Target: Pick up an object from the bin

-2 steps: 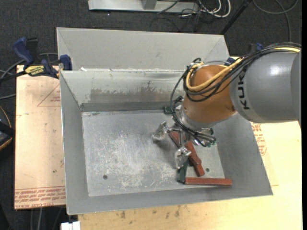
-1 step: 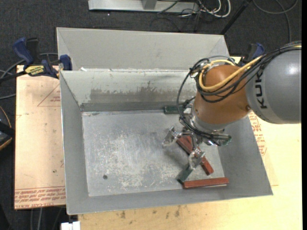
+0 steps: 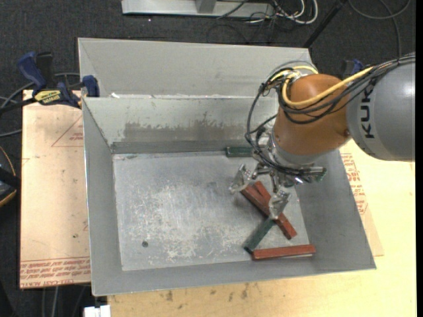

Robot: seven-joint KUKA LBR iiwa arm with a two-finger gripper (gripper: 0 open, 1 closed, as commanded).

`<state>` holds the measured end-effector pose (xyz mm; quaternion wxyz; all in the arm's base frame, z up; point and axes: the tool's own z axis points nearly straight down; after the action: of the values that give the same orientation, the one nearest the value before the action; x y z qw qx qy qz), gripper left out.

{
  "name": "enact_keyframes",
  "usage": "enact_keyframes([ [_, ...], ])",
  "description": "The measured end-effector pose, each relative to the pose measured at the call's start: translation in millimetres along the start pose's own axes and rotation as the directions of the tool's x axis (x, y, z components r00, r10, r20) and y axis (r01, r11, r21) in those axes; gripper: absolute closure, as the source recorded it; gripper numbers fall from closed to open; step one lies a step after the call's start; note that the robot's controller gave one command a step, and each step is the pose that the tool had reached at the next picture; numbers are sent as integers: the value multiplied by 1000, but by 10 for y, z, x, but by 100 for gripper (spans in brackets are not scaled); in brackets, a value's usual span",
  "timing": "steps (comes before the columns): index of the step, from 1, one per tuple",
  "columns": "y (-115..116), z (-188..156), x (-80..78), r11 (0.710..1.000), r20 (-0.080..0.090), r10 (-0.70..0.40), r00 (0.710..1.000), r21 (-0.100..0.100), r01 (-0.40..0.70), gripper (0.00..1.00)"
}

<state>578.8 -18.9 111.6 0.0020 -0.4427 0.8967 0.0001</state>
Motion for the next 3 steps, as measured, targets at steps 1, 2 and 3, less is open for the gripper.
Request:
enact_keyframes([
  [1, -78, 18, -15, 999, 2, 32, 999, 2, -32, 0],
  [2, -503, 307, 601, 966, 14, -258, 966, 5, 258, 100],
  [3, -503, 306, 601, 966, 14, -258, 966, 5, 258, 100],
])
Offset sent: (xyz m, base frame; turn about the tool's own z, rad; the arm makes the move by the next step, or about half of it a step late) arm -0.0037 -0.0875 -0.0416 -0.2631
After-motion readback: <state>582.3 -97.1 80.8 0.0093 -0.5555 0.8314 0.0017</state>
